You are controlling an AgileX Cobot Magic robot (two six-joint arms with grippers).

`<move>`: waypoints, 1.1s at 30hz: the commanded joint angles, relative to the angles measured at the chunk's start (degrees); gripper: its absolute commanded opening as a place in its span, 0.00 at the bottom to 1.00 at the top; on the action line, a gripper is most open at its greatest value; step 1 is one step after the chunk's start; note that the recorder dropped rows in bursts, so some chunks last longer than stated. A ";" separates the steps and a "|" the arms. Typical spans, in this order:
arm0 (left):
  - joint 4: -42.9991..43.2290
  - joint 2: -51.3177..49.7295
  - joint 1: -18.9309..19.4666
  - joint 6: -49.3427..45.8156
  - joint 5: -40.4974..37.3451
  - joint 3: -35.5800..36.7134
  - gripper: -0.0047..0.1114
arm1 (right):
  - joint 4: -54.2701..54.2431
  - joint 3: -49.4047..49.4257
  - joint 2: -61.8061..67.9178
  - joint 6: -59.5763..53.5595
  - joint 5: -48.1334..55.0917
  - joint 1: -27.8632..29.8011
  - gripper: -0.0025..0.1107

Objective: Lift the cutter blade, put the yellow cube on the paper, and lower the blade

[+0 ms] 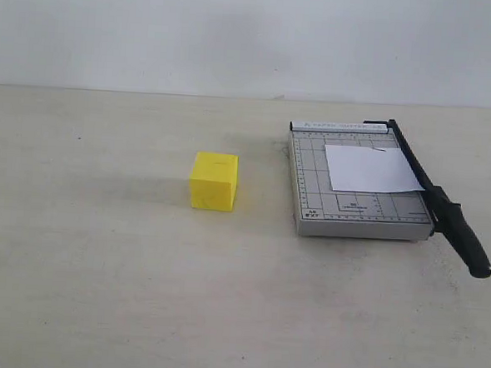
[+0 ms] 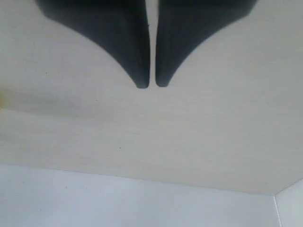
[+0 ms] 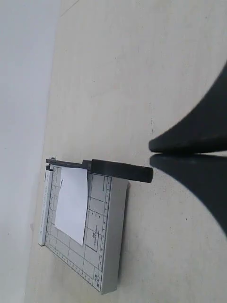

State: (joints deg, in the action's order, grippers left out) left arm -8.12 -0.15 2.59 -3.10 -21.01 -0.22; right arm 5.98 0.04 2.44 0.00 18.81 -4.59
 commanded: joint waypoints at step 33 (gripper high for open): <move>-0.32 0.15 0.20 0.06 0.16 0.22 0.08 | -18.98 -0.26 0.95 15.72 -34.68 0.02 0.02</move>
State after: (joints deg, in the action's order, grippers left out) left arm -8.12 -0.15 2.59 -3.10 -21.01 -0.22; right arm -15.38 0.04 2.44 19.53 -9.95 -4.59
